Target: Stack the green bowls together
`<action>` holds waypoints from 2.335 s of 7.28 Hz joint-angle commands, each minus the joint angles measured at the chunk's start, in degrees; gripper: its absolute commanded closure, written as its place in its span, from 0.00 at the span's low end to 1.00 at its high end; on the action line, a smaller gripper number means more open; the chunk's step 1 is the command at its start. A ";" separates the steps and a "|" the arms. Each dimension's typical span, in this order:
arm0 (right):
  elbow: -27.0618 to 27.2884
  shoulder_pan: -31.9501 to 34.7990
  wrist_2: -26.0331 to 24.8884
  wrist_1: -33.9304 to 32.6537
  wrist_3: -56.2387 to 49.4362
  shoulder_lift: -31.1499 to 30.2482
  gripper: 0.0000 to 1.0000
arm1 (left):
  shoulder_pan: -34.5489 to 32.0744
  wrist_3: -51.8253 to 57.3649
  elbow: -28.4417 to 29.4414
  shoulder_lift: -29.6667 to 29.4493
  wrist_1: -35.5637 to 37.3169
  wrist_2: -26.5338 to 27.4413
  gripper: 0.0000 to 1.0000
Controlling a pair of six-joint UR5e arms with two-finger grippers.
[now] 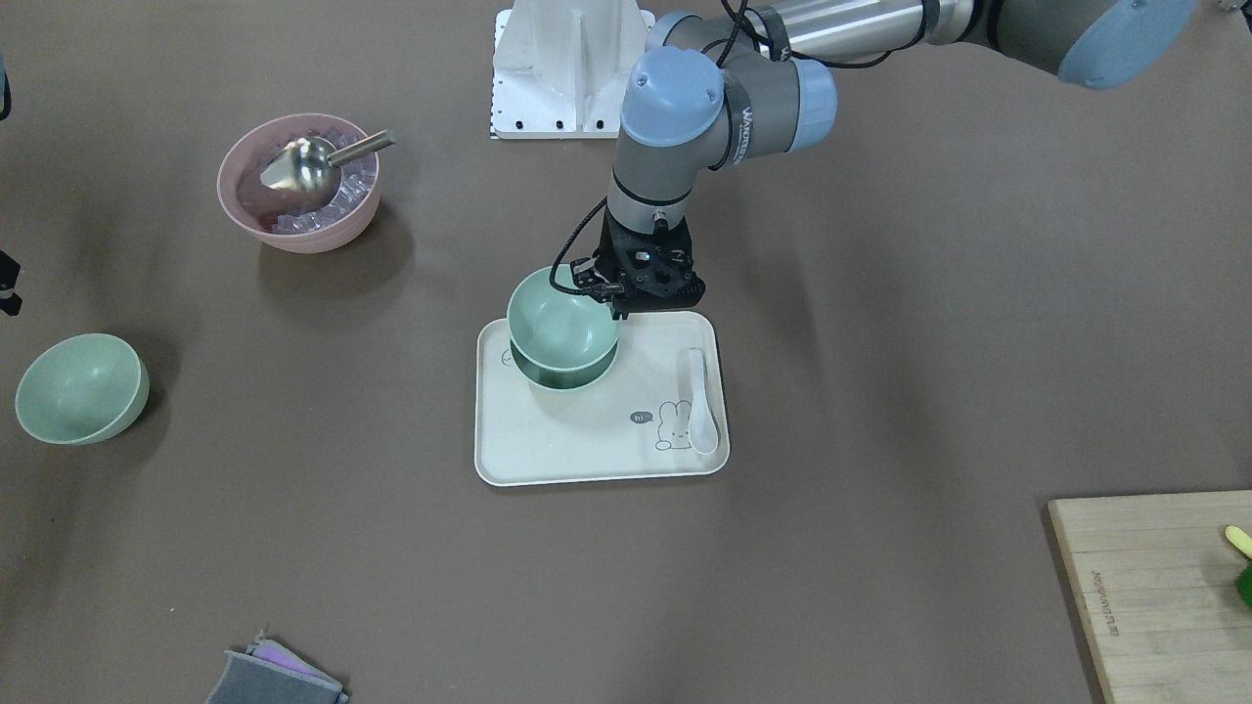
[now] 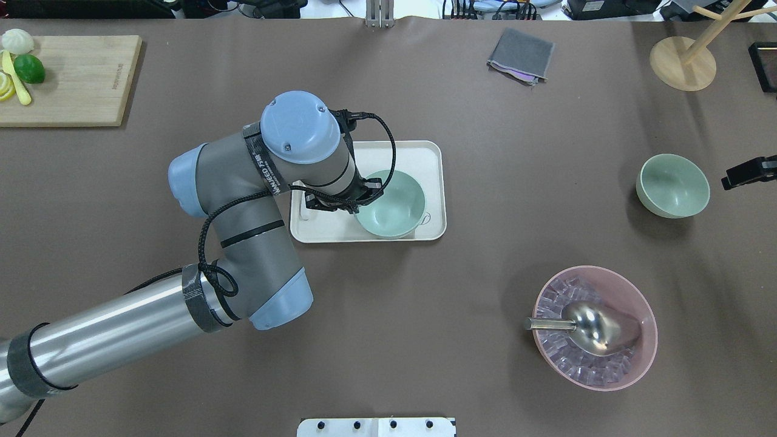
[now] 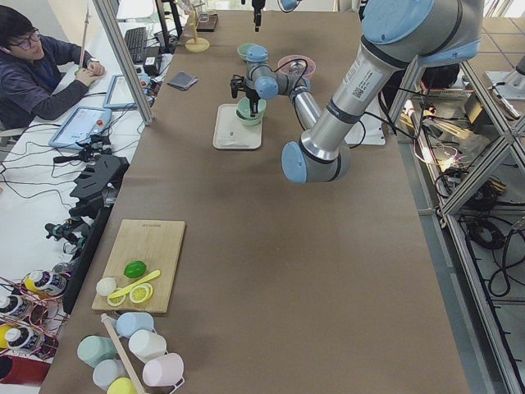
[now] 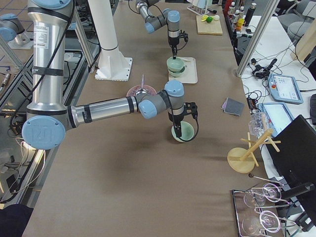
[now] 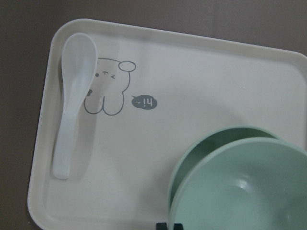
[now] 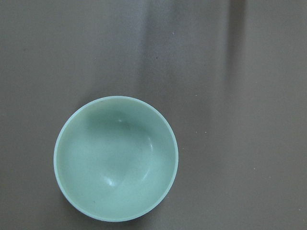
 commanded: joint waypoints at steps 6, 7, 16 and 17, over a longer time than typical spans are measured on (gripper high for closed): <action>0.00 0.00 0.00 0.00 0.00 0.00 0.00 | 0.51 -0.36 1.46 -0.36 -0.65 0.99 1.00; 0.00 0.00 0.00 0.00 0.00 0.00 0.00 | 0.51 -0.36 1.55 -0.36 -0.74 0.99 1.00; -0.09 0.00 0.00 0.00 0.00 0.09 0.00 | 0.60 -0.10 3.84 -0.89 -3.46 2.22 1.00; -0.09 0.00 0.00 0.00 0.00 0.09 0.00 | 0.60 -0.01 3.84 -0.89 -3.46 2.22 1.00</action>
